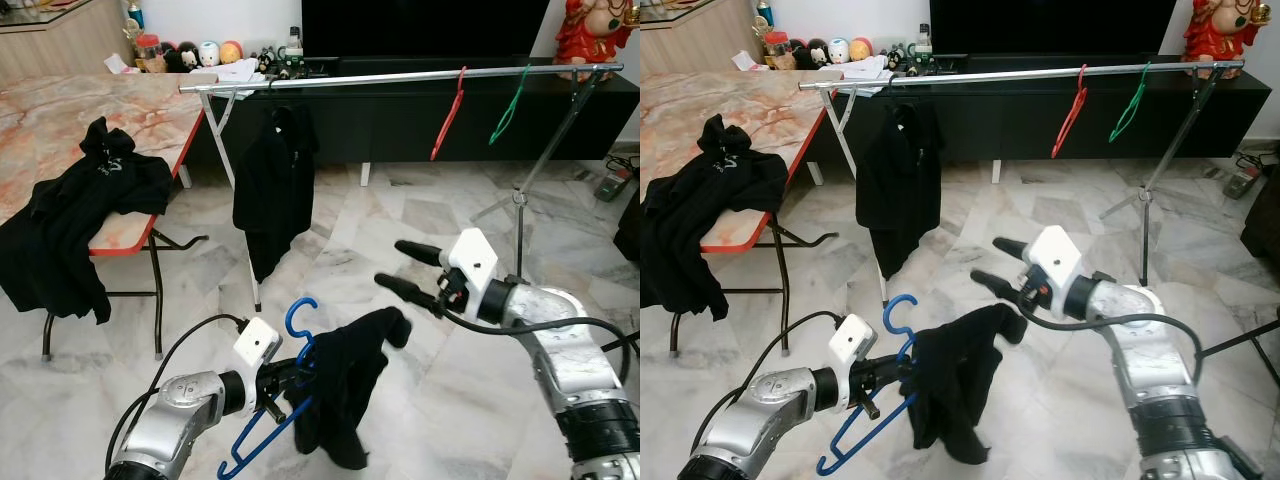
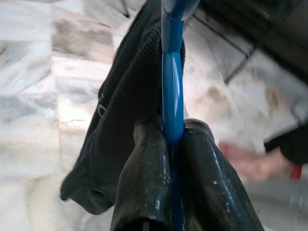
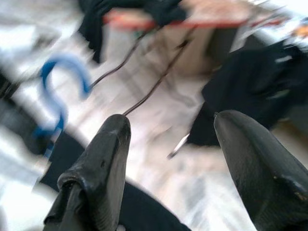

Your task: Hang hanger

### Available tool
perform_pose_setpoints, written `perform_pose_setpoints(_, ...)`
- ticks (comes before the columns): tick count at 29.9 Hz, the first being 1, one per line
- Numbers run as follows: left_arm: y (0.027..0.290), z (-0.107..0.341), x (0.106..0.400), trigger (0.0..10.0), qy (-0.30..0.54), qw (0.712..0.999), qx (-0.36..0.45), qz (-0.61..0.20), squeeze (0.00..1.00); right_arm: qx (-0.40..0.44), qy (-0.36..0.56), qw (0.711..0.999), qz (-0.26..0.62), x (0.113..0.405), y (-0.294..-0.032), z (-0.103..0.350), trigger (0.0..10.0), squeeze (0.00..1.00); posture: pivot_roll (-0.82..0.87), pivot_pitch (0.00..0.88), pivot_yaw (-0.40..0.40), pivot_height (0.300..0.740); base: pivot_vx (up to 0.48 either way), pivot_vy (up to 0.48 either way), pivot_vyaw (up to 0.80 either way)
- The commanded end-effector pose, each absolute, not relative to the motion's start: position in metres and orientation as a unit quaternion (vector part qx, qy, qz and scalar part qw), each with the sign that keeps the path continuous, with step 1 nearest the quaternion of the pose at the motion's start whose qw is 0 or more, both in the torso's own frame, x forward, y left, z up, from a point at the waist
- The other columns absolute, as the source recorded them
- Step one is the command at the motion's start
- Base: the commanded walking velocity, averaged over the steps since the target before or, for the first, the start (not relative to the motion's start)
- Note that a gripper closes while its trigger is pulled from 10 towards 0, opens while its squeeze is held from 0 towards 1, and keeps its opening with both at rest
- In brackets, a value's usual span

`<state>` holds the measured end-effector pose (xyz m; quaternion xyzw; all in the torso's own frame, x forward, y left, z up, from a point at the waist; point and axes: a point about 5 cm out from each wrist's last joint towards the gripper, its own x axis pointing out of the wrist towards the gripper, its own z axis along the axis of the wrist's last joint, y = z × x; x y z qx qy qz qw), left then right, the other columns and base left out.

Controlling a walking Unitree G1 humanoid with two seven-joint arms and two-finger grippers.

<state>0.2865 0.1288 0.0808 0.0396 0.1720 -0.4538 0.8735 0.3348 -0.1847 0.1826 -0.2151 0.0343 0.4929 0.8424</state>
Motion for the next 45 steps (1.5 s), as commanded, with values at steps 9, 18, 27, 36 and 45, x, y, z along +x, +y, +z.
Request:
perform_pose_setpoints(9,0.116,0.101,0.274,10.0,0.123,0.820,0.080,-0.553,0.00,-0.238,0.136,0.717,0.641,0.320,-0.194,0.164,10.0,0.00,0.04,0.076,0.016,0.740,0.000,0.000,0.00)
perform_pose_setpoints(18,0.112,0.111,0.272,10.0,0.127,0.781,0.131,-0.597,0.00,-0.267,0.184,0.626,0.709,0.317,-0.182,0.143,10.0,0.00,0.05,0.075,-0.002,0.740,0.000,0.000,0.00)
perform_pose_setpoints(27,0.108,0.120,0.273,10.0,0.120,0.768,0.149,-0.611,0.00,-0.298,0.165,0.651,0.678,0.329,-0.170,0.134,10.0,0.00,0.06,0.085,-0.005,0.740,0.000,0.000,0.00)
perform_pose_setpoints(36,0.108,0.122,0.274,10.0,0.123,0.766,0.152,-0.612,0.00,-0.271,0.146,0.669,0.677,0.334,-0.164,0.136,10.0,0.00,0.06,0.093,-0.002,0.740,0.000,0.000,0.00)
perform_pose_setpoints(45,0.102,0.129,0.276,10.0,0.114,0.756,0.172,-0.621,0.00,-0.237,0.169,0.649,0.703,0.327,-0.158,0.120,10.0,0.00,0.07,0.095,-0.007,0.740,0.000,0.000,0.00)
